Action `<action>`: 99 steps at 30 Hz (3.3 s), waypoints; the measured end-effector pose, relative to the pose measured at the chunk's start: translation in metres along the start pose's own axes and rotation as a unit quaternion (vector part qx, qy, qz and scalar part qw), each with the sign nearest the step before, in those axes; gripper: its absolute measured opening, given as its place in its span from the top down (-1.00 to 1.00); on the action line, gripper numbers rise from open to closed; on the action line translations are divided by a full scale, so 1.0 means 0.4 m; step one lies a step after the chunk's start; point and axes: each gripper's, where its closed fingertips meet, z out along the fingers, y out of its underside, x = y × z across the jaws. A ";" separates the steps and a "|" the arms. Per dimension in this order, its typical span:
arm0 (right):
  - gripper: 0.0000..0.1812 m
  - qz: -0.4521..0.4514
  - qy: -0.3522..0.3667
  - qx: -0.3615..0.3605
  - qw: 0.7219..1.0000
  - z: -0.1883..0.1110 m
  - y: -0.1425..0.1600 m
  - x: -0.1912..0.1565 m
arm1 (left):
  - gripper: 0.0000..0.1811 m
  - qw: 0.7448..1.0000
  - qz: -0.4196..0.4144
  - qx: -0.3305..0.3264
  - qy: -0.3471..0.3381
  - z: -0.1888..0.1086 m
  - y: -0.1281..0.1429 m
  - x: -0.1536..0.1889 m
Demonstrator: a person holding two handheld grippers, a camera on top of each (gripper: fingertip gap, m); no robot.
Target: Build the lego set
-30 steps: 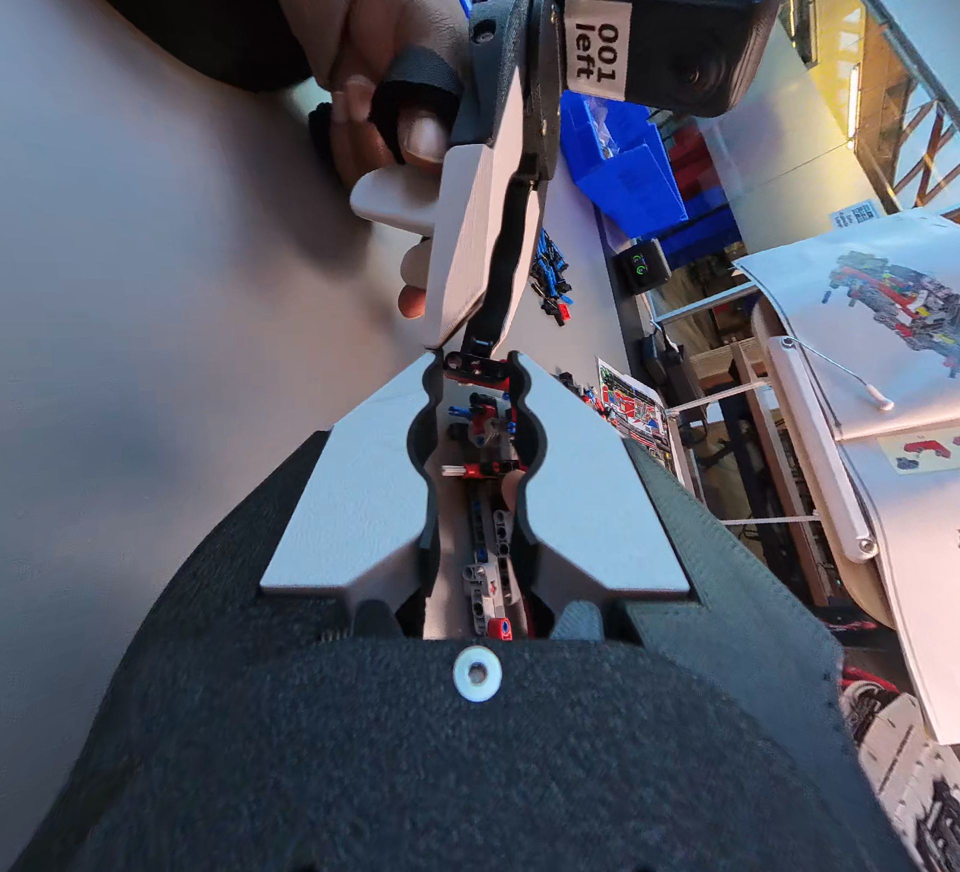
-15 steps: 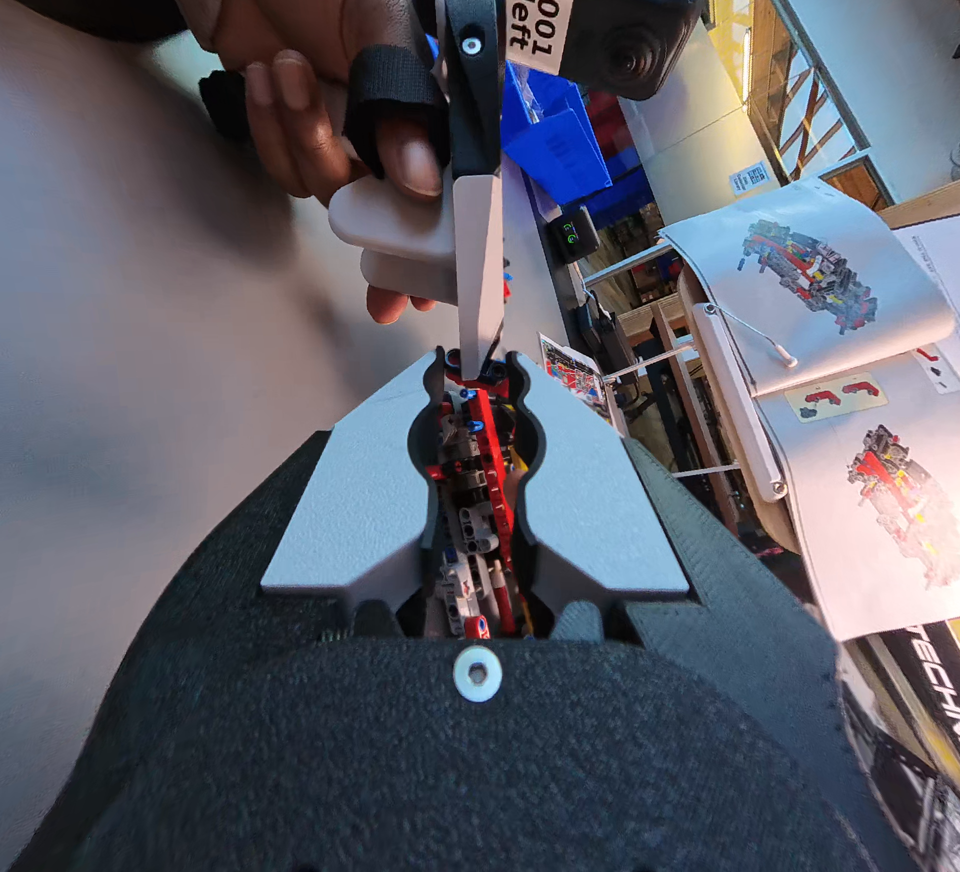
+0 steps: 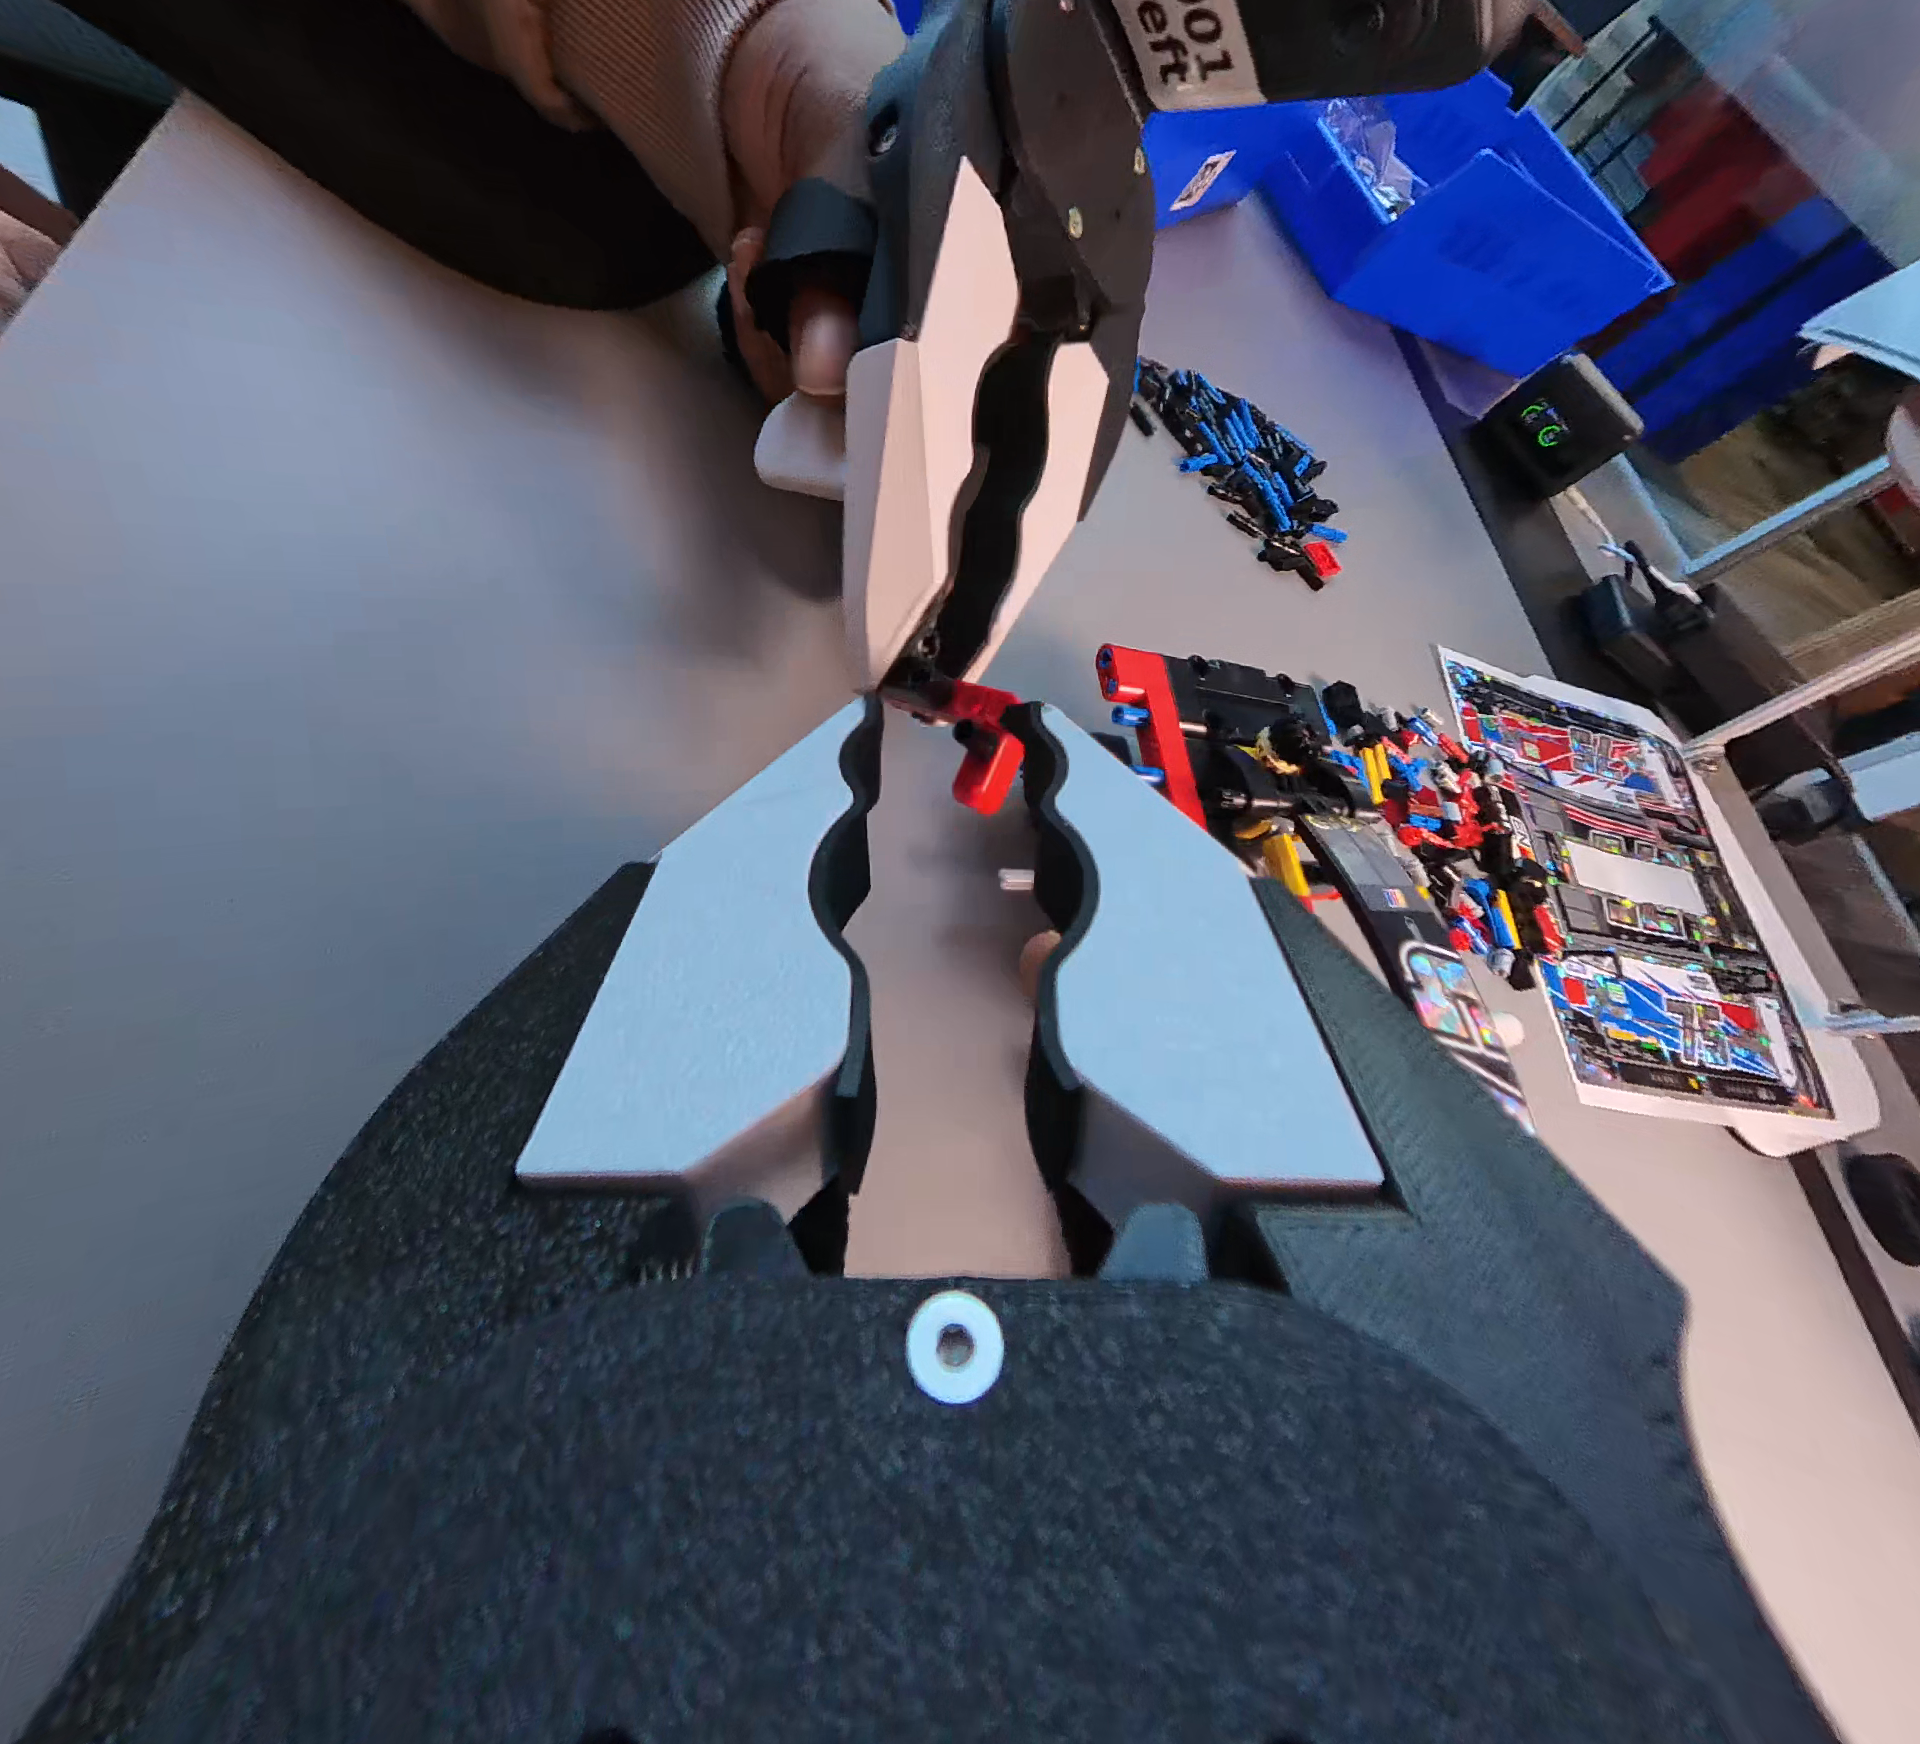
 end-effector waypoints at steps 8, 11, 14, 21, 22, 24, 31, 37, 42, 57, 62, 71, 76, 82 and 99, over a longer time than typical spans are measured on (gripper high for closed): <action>0.71 0.020 0.034 0.009 0.999 -0.010 -0.004 0.043 | 0.84 0.999 -0.009 0.033 -0.003 -0.010 -0.026 -0.005; 0.70 0.045 0.062 0.018 0.997 -0.021 -0.006 0.079 | 0.84 0.998 -0.013 0.066 -0.003 -0.022 -0.050 -0.008; 0.74 0.069 0.051 0.033 0.996 -0.015 -0.015 0.073 | 0.84 0.996 -0.003 0.087 0.008 -0.025 -0.067 0.003; 0.87 0.048 0.049 0.022 0.997 -0.010 -0.014 0.064 | 0.85 0.997 0.010 0.078 0.008 -0.018 -0.059 0.009; 0.88 0.039 0.044 0.011 0.998 -0.008 -0.005 0.058 | 0.84 0.998 0.010 0.068 0.006 -0.016 -0.051 0.008; 0.88 0.021 0.029 -0.013 0.999 -0.006 0.017 0.042 | 0.75 0.999 0.033 0.036 -0.023 -0.017 -0.031 -0.009; 0.89 -0.045 0.041 -0.073 0.995 0.013 0.064 0.040 | 0.73 0.994 0.072 0.005 -0.078 -0.031 -0.009 -0.043; 0.90 -0.094 0.054 -0.066 0.992 0.032 0.036 0.032 | 0.82 0.988 0.117 -0.027 -0.094 0.010 0.005 -0.033; 0.89 -0.097 0.064 -0.066 0.991 0.035 0.041 0.038 | 0.82 0.984 0.130 -0.030 -0.117 0.010 0.005 -0.043; 0.85 -0.075 0.083 -0.069 0.991 0.027 0.046 0.066 | 0.83 0.972 0.176 0.002 -0.153 -0.003 -0.025 -0.054; 0.88 -0.088 0.088 -0.068 0.990 0.018 0.042 0.069 | 0.83 0.974 0.174 0.014 -0.146 -0.003 -0.033 -0.047; 0.89 -0.137 0.079 -0.100 0.982 0.033 0.049 0.057 | 0.81 0.965 0.198 -0.033 -0.170 0.009 -0.004 -0.061; 0.91 -0.134 0.078 -0.113 0.982 0.028 0.065 0.059 | 0.77 0.963 0.209 -0.023 -0.171 -0.010 -0.018 -0.055; 0.95 -0.064 0.045 -0.124 0.989 0.013 0.097 0.051 | 0.78 0.968 0.189 0.026 -0.165 -0.064 -0.057 -0.053; 0.90 -0.009 -0.047 -0.150 0.987 0.029 0.136 -0.013 | 0.75 0.956 0.157 0.051 -0.241 -0.140 -0.077 -0.136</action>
